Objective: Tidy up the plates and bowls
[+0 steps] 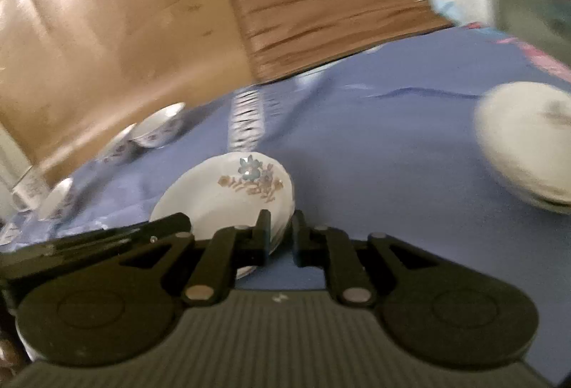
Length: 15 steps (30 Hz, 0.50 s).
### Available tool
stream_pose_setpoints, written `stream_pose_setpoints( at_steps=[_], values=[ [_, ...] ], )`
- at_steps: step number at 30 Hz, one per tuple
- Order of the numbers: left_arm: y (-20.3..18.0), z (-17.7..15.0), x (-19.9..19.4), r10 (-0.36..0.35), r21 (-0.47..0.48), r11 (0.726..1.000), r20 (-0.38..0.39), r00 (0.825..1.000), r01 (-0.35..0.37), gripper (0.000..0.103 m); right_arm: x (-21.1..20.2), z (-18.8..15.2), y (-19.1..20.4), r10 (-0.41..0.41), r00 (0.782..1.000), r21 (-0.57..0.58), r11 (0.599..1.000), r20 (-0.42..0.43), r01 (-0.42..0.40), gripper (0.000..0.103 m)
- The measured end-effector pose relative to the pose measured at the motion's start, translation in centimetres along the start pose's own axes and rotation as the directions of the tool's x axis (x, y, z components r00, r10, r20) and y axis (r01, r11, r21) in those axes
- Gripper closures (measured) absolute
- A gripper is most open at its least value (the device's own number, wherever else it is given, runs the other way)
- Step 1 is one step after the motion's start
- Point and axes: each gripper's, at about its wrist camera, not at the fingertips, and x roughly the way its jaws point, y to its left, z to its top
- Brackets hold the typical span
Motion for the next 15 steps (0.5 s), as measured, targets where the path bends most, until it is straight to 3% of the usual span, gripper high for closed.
stream_pose_setpoints(
  at_steps=[3,5,9,11,12,15],
  values=[
    [-2.1,-0.3,0.7,-0.005,0.046,0.999,-0.003,1.000,0.005,0.081,-1.3,-0.5,-2.1,-0.010,1.000,0.036,0.999,0.018,0.009,0.082],
    [-2.6,-0.2,1.1,0.012,0.054,0.998,-0.011,1.000,-0.011,0.073,-1.7,-0.9,-3.0,0.014,1.000,0.052,0.999,0.021,-0.015,0.082],
    [-3.0,-0.5,0.8,0.024,0.055,0.998,-0.010,1.000,-0.024,0.073,-1.9,-1.5,-3.4,0.022,0.998,0.034,0.999,0.050,-0.024,0.074],
    [-3.0,-0.4,1.0,0.041,0.045,0.998,-0.007,0.999,-0.041,0.076,-1.7,-1.5,-3.3,0.040,0.998,0.022,0.999,0.048,-0.041,0.076],
    [-3.1,-0.2,1.0,0.042,0.040,0.998,-0.008,0.999,-0.042,0.077,-1.8,-1.5,-3.2,0.053,0.998,0.008,0.999,0.044,-0.053,0.083],
    [-3.9,0.6,0.8,0.019,0.040,0.999,0.002,1.000,-0.019,0.078,-2.8,-1.8,-3.2,0.010,0.996,-0.034,0.999,0.094,-0.007,0.084]
  ],
)
